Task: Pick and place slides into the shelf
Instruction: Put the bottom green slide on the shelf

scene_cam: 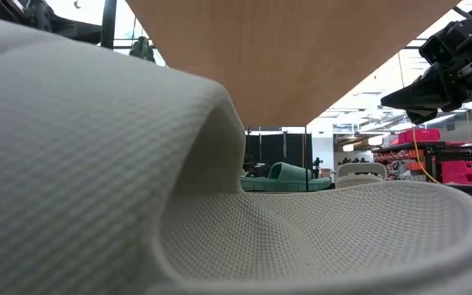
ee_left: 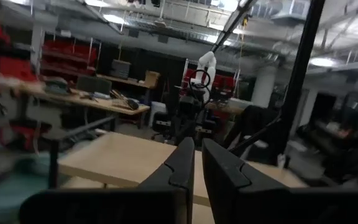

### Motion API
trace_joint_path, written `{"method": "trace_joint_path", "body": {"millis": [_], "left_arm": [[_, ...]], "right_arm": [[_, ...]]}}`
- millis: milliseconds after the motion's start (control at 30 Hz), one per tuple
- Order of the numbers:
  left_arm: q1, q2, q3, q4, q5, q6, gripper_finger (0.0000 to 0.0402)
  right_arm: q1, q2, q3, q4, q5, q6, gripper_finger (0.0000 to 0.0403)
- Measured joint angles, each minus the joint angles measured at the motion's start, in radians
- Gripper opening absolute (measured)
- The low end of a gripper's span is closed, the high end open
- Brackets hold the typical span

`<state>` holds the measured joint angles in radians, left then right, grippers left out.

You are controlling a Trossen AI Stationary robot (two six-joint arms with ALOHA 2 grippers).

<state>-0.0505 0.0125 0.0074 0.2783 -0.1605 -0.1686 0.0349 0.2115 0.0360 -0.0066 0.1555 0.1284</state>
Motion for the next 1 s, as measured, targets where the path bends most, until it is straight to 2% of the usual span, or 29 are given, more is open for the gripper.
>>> {"method": "trace_joint_path", "body": {"millis": [100,433,567,800,1000], "left_arm": [[0.000,0.000,0.000,0.000,0.000,0.055,0.0040],[0.000,0.000,0.000,0.000,0.000,0.058,0.0028],[0.000,0.000,0.000,0.009,0.000,0.121,0.0030],[0.000,0.000,0.000,0.025,0.000,-0.103,0.0039],[0.000,0.000,0.000,0.024,0.000,-0.208,0.0030]], "right_arm": [[0.000,0.000,0.000,0.000,0.000,0.000,0.0014],[0.000,0.000,0.000,0.000,0.000,0.000,0.0014],[0.000,0.000,0.000,0.000,0.000,0.000,0.0014],[0.000,0.000,0.000,0.000,0.000,0.000,0.0014],[0.000,0.000,0.000,0.000,0.000,0.000,0.0014]]}}
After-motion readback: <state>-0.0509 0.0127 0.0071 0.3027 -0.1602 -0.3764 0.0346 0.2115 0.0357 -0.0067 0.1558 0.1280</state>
